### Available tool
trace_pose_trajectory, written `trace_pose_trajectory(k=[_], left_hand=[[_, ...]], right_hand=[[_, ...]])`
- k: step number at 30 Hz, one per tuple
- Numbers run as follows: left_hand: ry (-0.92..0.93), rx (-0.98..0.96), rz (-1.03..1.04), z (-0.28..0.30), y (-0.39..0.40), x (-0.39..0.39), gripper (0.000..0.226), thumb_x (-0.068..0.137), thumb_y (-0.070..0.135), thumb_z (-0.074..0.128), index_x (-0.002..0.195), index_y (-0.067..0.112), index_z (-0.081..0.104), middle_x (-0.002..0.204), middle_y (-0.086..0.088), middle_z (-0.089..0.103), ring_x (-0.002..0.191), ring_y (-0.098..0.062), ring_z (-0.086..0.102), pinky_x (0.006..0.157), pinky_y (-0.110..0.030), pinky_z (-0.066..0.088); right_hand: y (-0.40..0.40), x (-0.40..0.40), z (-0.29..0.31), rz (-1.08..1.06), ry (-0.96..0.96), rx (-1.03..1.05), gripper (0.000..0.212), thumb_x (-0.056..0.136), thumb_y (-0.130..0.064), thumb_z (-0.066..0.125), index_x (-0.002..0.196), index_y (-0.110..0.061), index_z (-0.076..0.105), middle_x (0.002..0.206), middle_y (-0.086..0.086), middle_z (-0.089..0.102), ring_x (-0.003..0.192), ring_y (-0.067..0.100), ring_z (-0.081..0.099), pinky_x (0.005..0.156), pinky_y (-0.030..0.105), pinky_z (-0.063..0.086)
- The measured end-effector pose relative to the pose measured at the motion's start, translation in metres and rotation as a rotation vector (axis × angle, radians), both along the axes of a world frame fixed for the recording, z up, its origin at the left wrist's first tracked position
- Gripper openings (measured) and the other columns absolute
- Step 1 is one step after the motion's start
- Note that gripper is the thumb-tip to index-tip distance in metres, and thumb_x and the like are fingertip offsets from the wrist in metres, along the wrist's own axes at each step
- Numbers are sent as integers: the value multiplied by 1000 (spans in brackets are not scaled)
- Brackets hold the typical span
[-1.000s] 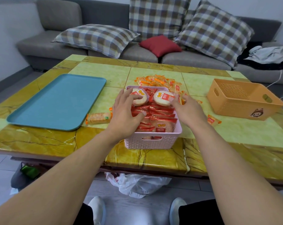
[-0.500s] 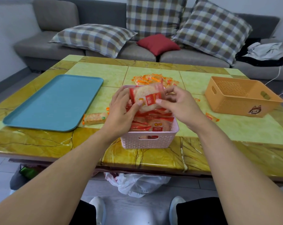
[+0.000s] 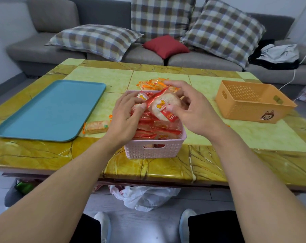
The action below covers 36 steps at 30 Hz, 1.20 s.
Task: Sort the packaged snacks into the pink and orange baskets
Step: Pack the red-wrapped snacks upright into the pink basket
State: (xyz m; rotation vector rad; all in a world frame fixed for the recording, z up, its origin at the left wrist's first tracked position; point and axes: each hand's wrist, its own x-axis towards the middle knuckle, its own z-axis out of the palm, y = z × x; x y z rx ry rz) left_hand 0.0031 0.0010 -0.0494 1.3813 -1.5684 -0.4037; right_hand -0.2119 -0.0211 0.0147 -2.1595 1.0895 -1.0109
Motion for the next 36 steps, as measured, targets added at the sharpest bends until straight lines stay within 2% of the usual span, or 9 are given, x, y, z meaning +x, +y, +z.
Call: trace_pose_trajectory(k=[4,7,10,13,16,20,27,30,36], left_hand=[[54,192,79,-4,-8,2,27,92,39,37,101,41,62,154,5,40,150,-14,20,123,-46,17],[58,267,104,-8,-10,3,23,90,23,50,104,32,66,159,1,31,150,-18,21,120,-50,26],[41,305,124,-9,-9,3,32,89,11,58,110,35,64,165,2,14,152,-24,13,116,-53,34],[40,358,163,-8,-8,2,43,85,23,59,123,42,57,168,-1,0,154,-31,9,112,-57,38],[105,410,164,-7,-9,1,49,69,48,51,117,61,51,160,-3,26,143,-36,35,104,-58,47],[206,383,134,-7,-10,0,41,79,40,50,116,58,52,134,0,54,120,-32,58,98,-52,52],[188,294,98,-9,-10,2,46,86,30,64,131,37,58,135,11,51,117,-21,60,92,-46,57],[164,228,106,-8,-10,2,41,87,24,70,126,33,63,138,15,48,124,-18,55,94,-44,56],[242,185,114,-9,-7,-1,24,89,27,73,112,35,68,119,9,64,104,-17,67,76,-43,63]], right_hand=[[-2,-9,-5,10,48,231,37,89,-14,75,103,-35,50,103,-4,68,84,18,71,62,37,60],[-1,-10,-12,0,180,228,38,84,-17,79,96,-34,47,101,0,69,81,25,70,69,51,59],[-1,-9,-14,-28,234,179,42,78,-18,84,99,-32,50,95,-3,66,85,25,66,75,49,56],[3,-4,-12,8,293,163,59,81,-12,83,125,-41,57,97,-13,60,86,14,62,74,31,53],[4,0,-15,-4,282,155,42,86,-13,79,118,-37,66,100,-14,65,83,2,61,68,21,46],[4,4,-16,-45,358,172,31,83,-17,81,107,-30,65,95,-12,67,75,5,62,67,28,50],[2,7,-18,-118,681,8,28,77,-28,83,88,-31,57,100,-8,61,101,17,50,80,38,49],[-1,9,-23,-126,725,1,32,76,-26,83,83,-34,54,101,-9,54,104,17,46,79,35,45],[-3,13,-24,-140,810,-46,33,76,-33,84,68,-33,51,97,-9,53,103,16,42,81,31,34]])
